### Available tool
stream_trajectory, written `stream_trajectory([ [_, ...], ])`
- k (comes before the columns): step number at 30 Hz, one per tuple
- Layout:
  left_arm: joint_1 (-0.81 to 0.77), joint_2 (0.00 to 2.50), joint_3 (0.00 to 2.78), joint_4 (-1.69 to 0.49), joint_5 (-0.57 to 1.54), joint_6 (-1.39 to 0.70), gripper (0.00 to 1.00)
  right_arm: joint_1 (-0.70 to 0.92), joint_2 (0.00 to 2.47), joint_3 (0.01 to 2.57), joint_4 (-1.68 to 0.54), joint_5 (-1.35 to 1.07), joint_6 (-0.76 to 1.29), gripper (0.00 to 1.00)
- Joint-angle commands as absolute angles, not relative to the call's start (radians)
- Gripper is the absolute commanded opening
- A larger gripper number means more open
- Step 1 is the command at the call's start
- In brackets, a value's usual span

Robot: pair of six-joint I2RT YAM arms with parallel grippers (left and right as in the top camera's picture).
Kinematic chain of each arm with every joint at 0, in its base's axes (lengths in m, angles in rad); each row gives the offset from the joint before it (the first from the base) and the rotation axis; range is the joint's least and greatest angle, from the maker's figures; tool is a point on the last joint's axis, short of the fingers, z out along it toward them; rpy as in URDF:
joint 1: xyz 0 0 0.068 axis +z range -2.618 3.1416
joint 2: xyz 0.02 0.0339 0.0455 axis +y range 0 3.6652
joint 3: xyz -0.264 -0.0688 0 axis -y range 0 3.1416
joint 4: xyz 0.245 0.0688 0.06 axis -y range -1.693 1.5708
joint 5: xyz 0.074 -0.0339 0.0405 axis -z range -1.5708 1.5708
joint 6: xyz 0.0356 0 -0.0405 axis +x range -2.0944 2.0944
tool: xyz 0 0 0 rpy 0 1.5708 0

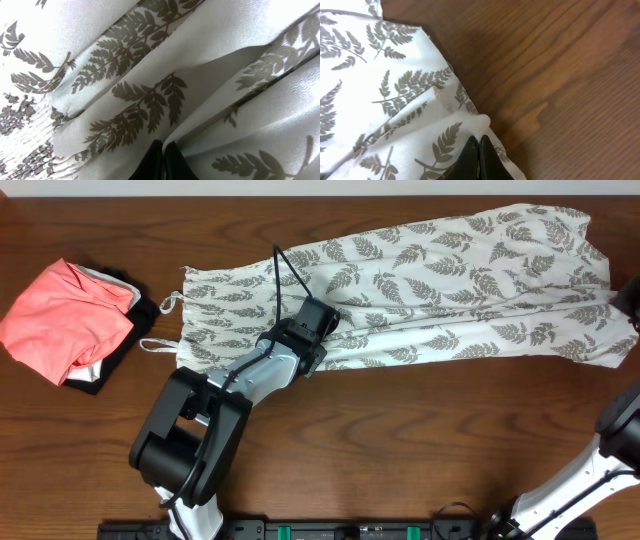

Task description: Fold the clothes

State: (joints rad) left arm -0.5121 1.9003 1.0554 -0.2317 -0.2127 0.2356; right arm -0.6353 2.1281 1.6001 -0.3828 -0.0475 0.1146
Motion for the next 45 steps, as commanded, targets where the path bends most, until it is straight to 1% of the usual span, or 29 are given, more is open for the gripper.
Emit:
stream_trajectory([
  [1, -0.506, 1.927, 1.052, -0.252, -0.21, 0.219, 0.06, -0.64, 2.188, 1.62, -0.373, -0.012, 0.134, 0.01],
  [5, -0.506, 1.927, 1.052, -0.252, -0.21, 0.219, 0.06, -0.64, 2.235, 1.62, -0.383, -0.012, 0.133, 0.01],
  [7, -0.506, 1.927, 1.052, -0.252, -0.21, 0.219, 0.06, -0.64, 2.255, 1.62, -0.395, -0.012, 0.118, 0.07],
  [8, -0.506, 1.927, 1.052, -0.252, -0.21, 0.219, 0.06, -0.64, 2.259, 1.62, -0.409, -0.012, 0.109, 0.16],
  [9, -0.506, 1.927, 1.052, -0.252, -0.21, 0.219, 0.08, -0.64, 2.26, 1.62, -0.416, -0.012, 0.103, 0.18],
  [11, -0.506, 1.927, 1.052, -0.252, -0.21, 0.219, 0.14, -0.642, 2.254, 1.62, -0.432, -0.012, 0.084, 0.25],
  [12, -0.506, 1.926, 1.052, -0.252, -0.21, 0.219, 0.26, -0.643, 2.246, 1.62, -0.442, -0.01, 0.075, 0.33],
  [13, -0.506, 1.926, 1.052, -0.252, -0.21, 0.219, 0.35, -0.644, 2.233, 1.62, -0.452, -0.006, 0.069, 0.39],
  [14, -0.506, 1.923, 1.052, -0.252, -0.21, 0.219, 0.4, -0.646, 2.219, 1.62, -0.459, -0.001, 0.068, 0.42],
  [15, -0.506, 1.921, 1.052, -0.252, -0.21, 0.219, 0.43, -0.648, 2.202, 1.621, -0.464, 0.0, 0.061, 0.43],
  [17, -0.506, 1.91, 1.053, -0.252, -0.211, 0.219, 0.44, -0.65, 2.153, 1.621, -0.469, 0.004, 0.05, 0.45],
  [19, -0.506, 1.897, 1.054, -0.252, -0.223, 0.219, 0.49, -0.651, 2.103, 1.621, -0.468, 0.012, 0.046, 0.46],
  [24, -0.506, 1.819, 1.061, -0.252, -0.263, 0.218, 0.55, -0.646, 1.975, 1.621, -0.465, 0.005, 0.043, 0.45],
  [25, -0.506, 1.803, 1.061, -0.252, -0.263, 0.214, 0.57, -0.642, 1.961, 1.621, -0.469, -0.006, 0.037, 0.45],
  [26, -0.506, 1.782, 1.061, -0.252, -0.263, 0.202, 0.61, -0.637, 1.951, 1.621, -0.48, -0.019, 0.025, 0.45],
  [30, -0.506, 1.739, 1.061, -0.256, -0.25, 0.112, 0.61, -0.608, 1.95, 1.621, -0.571, -0.043, 0.021, 0.44],
  [34, -0.506, 1.744, 1.056, -0.287, -0.144, 0.064, 0.61, -0.576, 1.986, 1.621, -0.674, -0.043, 0.021, 0.44],
  [39, -0.503, 1.776, 1.039, -0.29, -0.142, 0.046, 0.6, -0.558, 2.054, 1.621, -0.691, -0.052, 0.012, 0.43],
  [45, -0.481, 1.847, 1.039, -0.286, -0.141, 0.039, 0.6, -0.533, 2.141, 1.621, -0.698, -0.069, -0.017, 0.44],
])
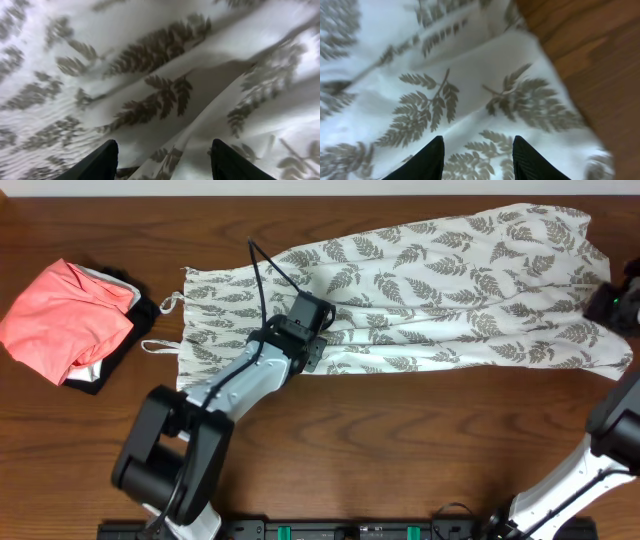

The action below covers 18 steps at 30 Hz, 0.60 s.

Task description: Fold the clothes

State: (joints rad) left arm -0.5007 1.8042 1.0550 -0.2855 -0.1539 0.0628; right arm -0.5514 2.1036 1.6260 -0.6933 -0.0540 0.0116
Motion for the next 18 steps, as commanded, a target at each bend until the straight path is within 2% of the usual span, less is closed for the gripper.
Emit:
stream_trajectory([
  [1, -0.477, 1.856, 1.039, -0.286, -0.141, 0.039, 0.6, -0.531, 2.148, 1.621, -0.699, -0.068, -0.017, 0.45],
  [5, -0.459, 1.877, 1.039, -0.287, -0.141, 0.039, 0.6, -0.524, 2.167, 1.62, -0.705, -0.068, -0.017, 0.5],
  [13, -0.449, 1.872, 1.039, -0.297, -0.141, 0.039, 0.6, -0.52, 2.173, 1.62, -0.715, -0.068, -0.017, 0.51],
  [18, -0.449, 1.841, 1.039, -0.384, -0.141, 0.038, 0.6, -0.521, 2.173, 1.62, -0.711, -0.068, -0.017, 0.5],
])
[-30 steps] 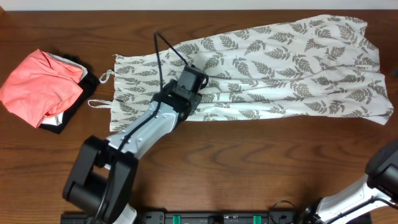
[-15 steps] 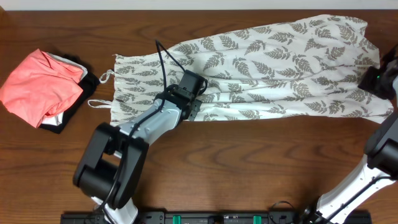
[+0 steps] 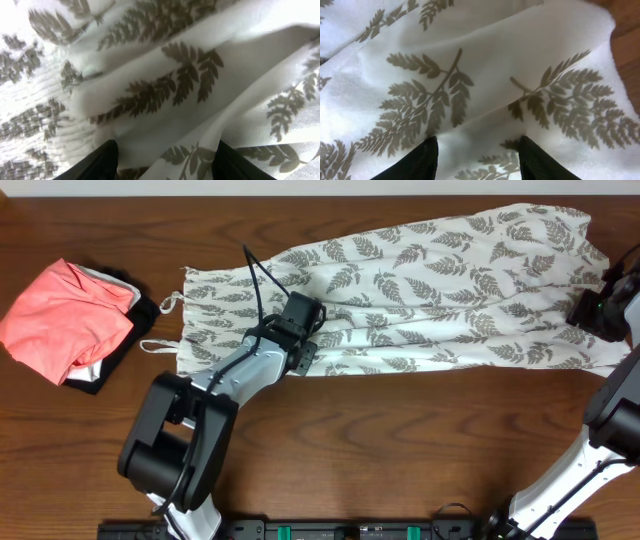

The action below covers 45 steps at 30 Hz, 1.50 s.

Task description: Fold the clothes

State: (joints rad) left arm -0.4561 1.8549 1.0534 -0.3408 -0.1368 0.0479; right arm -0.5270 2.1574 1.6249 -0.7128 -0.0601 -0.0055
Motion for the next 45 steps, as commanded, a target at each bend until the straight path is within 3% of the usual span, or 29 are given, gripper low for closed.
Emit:
stream_trajectory([
  [1, -0.449, 1.837, 1.039, -0.411, -0.142, 0.035, 0.6, -0.521, 2.173, 1.62, -0.71, -0.067, -0.017, 0.5],
  [15, -0.449, 1.835, 1.039, -0.437, -0.142, 0.013, 0.61, -0.519, 2.173, 1.606, -0.712, -0.06, -0.017, 0.47],
  [28, -0.449, 1.835, 1.039, -0.426, -0.141, 0.013, 0.63, -0.519, 2.183, 1.394, -0.621, -0.06, 0.001, 0.48],
  [45, -0.449, 1.835, 1.039, -0.644, -0.047, 0.0, 0.63, -0.649, 2.183, 1.314, -0.787, 0.153, 0.172, 0.52],
])
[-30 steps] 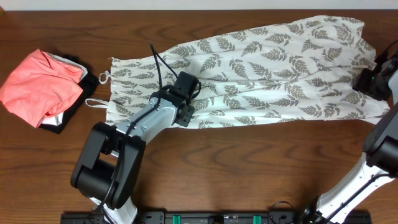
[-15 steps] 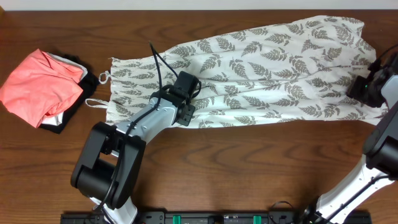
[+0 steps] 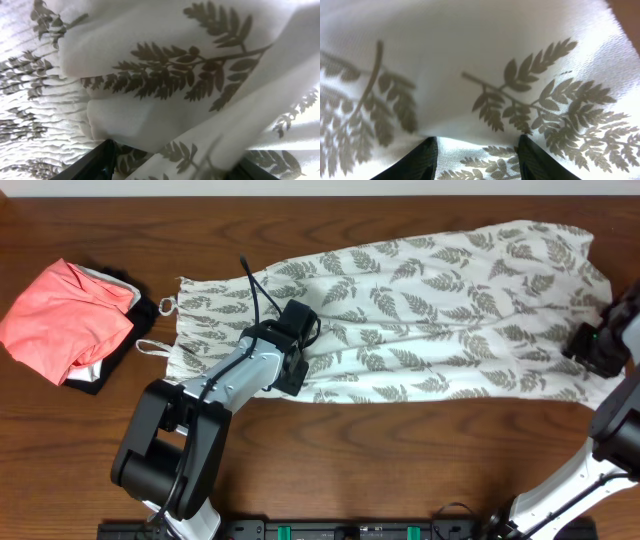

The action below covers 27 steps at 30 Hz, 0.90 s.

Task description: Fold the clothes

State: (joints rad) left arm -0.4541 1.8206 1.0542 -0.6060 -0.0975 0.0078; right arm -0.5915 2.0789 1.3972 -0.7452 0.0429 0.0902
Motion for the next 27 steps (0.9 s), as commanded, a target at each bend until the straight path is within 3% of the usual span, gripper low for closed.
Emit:
stream_trajectory([
  [1, -0.449, 1.835, 1.039, -0.652, -0.033, -0.003, 0.63, -0.664, 2.183, 1.314, -0.79, 0.157, 0.172, 0.52],
  [18, -0.449, 1.822, 1.063, -0.648, 0.001, -0.001, 0.62, -0.752, 2.183, 1.314, -0.787, 0.12, 0.186, 0.51],
  [27, -0.448, 1.586, 1.087, -0.772, -0.129, -0.002, 0.63, -0.752, 2.183, 1.314, -0.779, 0.115, 0.186, 0.51],
])
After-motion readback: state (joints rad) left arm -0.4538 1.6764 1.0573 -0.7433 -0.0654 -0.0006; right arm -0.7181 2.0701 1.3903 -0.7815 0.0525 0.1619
